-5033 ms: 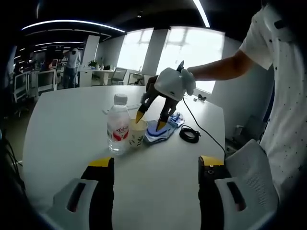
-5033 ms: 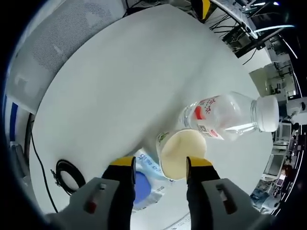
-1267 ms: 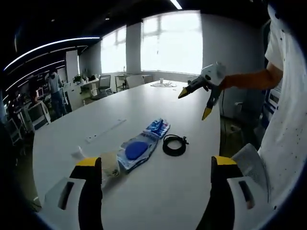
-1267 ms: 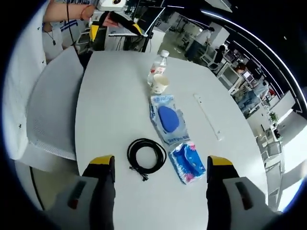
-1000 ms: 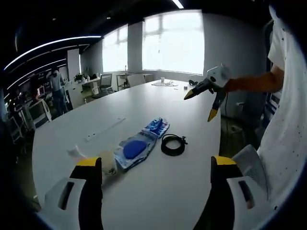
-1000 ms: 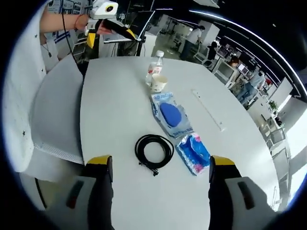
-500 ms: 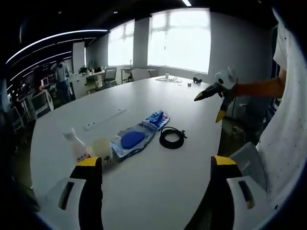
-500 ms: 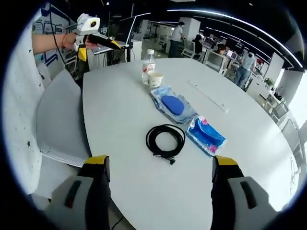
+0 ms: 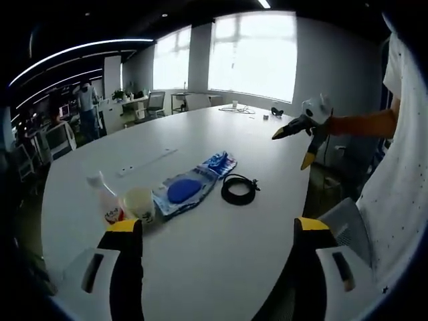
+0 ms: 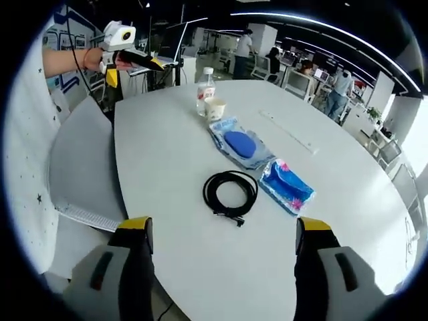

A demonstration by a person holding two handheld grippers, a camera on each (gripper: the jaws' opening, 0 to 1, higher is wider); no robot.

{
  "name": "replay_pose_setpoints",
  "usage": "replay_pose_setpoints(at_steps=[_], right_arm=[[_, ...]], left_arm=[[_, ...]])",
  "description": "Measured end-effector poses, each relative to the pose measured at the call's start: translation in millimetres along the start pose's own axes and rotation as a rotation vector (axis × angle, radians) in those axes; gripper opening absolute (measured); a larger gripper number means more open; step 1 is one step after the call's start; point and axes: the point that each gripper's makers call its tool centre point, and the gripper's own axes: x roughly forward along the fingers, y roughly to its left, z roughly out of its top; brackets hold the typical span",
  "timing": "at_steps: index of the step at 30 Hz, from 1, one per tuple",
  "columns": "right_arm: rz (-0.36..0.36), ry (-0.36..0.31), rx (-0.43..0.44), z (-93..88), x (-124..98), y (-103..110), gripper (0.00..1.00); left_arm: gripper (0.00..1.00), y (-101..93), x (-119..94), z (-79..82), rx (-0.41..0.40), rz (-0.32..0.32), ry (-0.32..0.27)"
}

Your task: Arrange the tabletop items into an orderly group along one side of the table until the central work area is clear of visible clutter.

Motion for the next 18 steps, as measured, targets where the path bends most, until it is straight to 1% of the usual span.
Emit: replay_pose_setpoints(at_steps=[9,18], right_arm=[[0.000,0.000,-0.005,-2.1,-1.8,-2.5,0.88],[0.006,0.002,-0.008,-0.2,-1.5,-1.8,0.88]], left_arm=[[0.96,0.2,0.7,0.1,-0.002,0.002,-0.002],[0.96,-0.8,1.5,1.7,-0.002,0.003,-0.007]])
